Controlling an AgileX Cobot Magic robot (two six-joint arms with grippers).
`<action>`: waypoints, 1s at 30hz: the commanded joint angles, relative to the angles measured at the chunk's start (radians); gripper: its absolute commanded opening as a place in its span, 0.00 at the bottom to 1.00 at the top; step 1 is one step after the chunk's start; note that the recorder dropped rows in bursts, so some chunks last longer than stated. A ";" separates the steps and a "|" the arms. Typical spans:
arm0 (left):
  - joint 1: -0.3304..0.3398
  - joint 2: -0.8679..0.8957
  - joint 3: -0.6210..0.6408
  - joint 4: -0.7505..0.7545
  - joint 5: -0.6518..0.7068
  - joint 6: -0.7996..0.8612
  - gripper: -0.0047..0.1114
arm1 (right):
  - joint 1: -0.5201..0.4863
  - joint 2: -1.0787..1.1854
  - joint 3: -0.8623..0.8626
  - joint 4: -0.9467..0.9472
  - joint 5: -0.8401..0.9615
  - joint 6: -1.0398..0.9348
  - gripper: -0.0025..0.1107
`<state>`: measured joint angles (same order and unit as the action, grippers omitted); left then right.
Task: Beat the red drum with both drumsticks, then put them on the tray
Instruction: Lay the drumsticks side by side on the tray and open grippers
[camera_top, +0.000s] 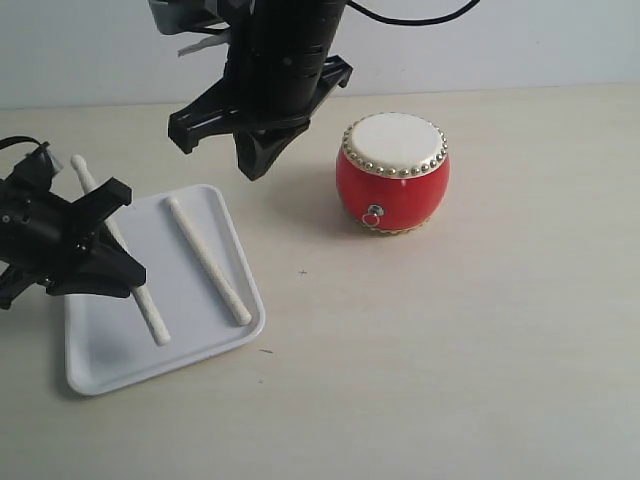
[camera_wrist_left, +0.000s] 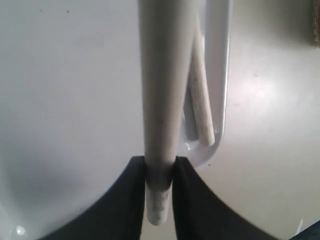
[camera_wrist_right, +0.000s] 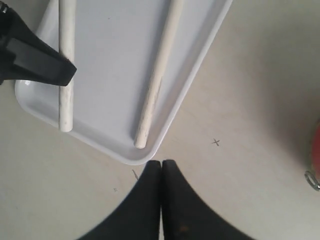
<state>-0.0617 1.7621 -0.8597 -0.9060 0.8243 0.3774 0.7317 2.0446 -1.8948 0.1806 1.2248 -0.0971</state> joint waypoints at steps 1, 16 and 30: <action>0.002 0.042 -0.024 0.001 -0.016 -0.015 0.04 | 0.002 -0.014 0.004 -0.010 -0.004 -0.013 0.02; 0.002 0.069 -0.026 0.006 -0.044 -0.015 0.04 | 0.002 -0.014 0.004 -0.050 -0.004 -0.013 0.02; 0.002 0.100 -0.028 -0.001 -0.026 -0.015 0.28 | 0.002 -0.014 0.004 -0.050 -0.004 -0.006 0.02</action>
<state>-0.0617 1.8647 -0.8814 -0.8969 0.7979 0.3666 0.7317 2.0423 -1.8948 0.1363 1.2248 -0.1010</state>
